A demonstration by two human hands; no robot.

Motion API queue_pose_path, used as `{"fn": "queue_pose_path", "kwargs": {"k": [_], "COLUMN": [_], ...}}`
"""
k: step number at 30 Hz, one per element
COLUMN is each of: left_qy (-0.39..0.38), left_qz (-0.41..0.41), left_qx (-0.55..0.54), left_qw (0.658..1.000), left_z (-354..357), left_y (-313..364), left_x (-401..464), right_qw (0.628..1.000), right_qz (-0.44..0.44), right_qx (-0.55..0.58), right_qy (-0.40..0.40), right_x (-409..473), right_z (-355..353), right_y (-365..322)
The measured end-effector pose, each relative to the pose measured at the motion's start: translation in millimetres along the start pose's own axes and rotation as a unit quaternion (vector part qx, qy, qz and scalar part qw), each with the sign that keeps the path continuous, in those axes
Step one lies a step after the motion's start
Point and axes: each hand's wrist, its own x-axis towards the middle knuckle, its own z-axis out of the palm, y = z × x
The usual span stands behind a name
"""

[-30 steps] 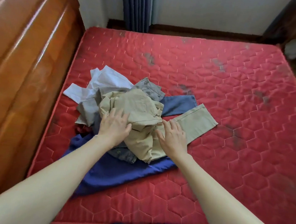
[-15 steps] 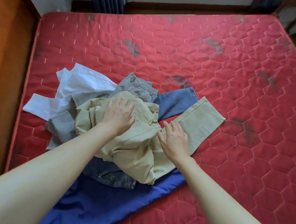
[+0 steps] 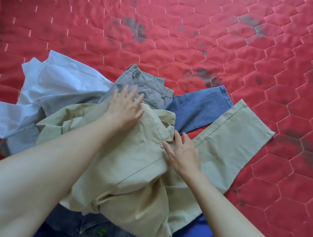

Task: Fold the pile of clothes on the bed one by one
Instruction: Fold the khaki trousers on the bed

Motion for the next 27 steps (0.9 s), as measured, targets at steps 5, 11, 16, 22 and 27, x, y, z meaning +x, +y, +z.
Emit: {"fn": "queue_pose_path", "kwargs": {"k": [5, 11, 16, 22, 27], "left_qy": [-0.018, -0.011, 0.030, 0.178, 0.272], "left_qz": [-0.065, -0.126, -0.124, -0.098, -0.113], "left_qx": [-0.051, -0.153, -0.329, -0.429, -0.528], "left_qw": [0.996, 0.980, 0.936, 0.880, 0.796], "left_z": [17, -5, -37, -79, -128], "left_y": [-5, 4, -3, -13, -21], "left_x": [22, 22, -12, -92, -185], "right_qw": [0.998, 0.982, 0.974, 0.969, 0.956], "right_qz": [0.033, 0.060, 0.053, -0.001, -0.022], "right_qx": [0.047, 0.171, 0.218, 0.221, 0.201], "right_qy": [-0.039, -0.048, 0.021, 0.113, 0.213], "right_x": [12, -2, -21, -66, -129], "right_z": [18, 17, -10, -67, -131], "right_y": [5, 7, 7, -4, -24]}}
